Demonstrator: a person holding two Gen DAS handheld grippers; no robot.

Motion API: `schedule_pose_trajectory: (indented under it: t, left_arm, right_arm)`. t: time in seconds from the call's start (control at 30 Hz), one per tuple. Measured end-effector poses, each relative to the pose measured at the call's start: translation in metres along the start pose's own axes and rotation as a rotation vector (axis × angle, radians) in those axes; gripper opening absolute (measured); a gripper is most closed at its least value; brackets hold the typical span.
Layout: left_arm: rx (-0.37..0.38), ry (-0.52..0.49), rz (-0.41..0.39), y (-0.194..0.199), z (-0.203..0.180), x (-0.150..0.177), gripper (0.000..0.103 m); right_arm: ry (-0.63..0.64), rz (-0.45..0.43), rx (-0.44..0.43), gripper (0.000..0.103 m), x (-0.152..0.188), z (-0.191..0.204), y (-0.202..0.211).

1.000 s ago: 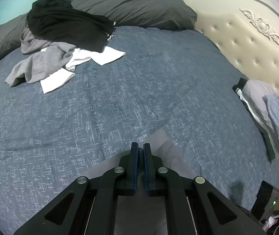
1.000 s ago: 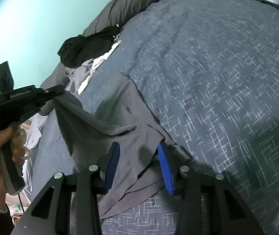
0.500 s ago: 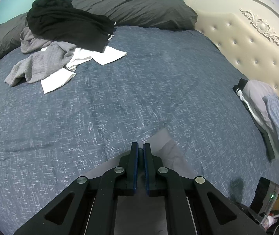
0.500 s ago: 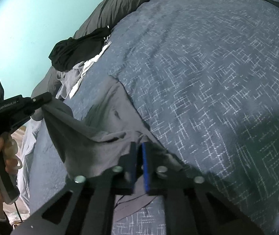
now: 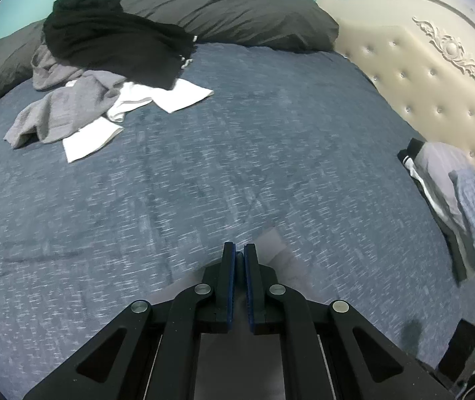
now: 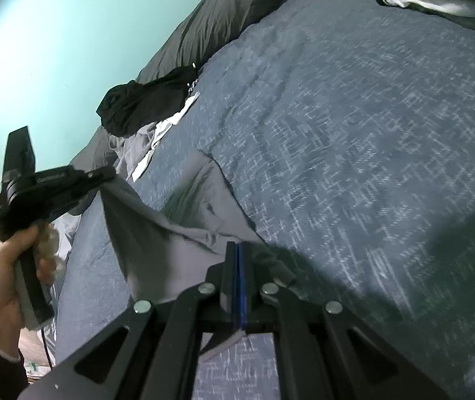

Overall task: Fold clothes
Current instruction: 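Close the right tool on the grey briefs' edge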

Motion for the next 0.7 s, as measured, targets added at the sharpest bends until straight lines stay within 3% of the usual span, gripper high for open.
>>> schedule_pose_trajectory:
  t: [0.7]
  left_arm:
    - [-0.004,-0.029,0.119,-0.094,-0.04,-0.018,0.005]
  right_arm:
    - [-0.085,0.015,0.018,0.001,0.006,-0.031,0.011]
Point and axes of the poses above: each gripper's, at about its wrist camera, not at the fingertips, and y roughly against the way its jaws point, z to its left, x to its underside, the point moved 4 cm from there along -y, roughly the way its jaws point, and after that the axes turned 1 degree about x, right-handed, at the moved point
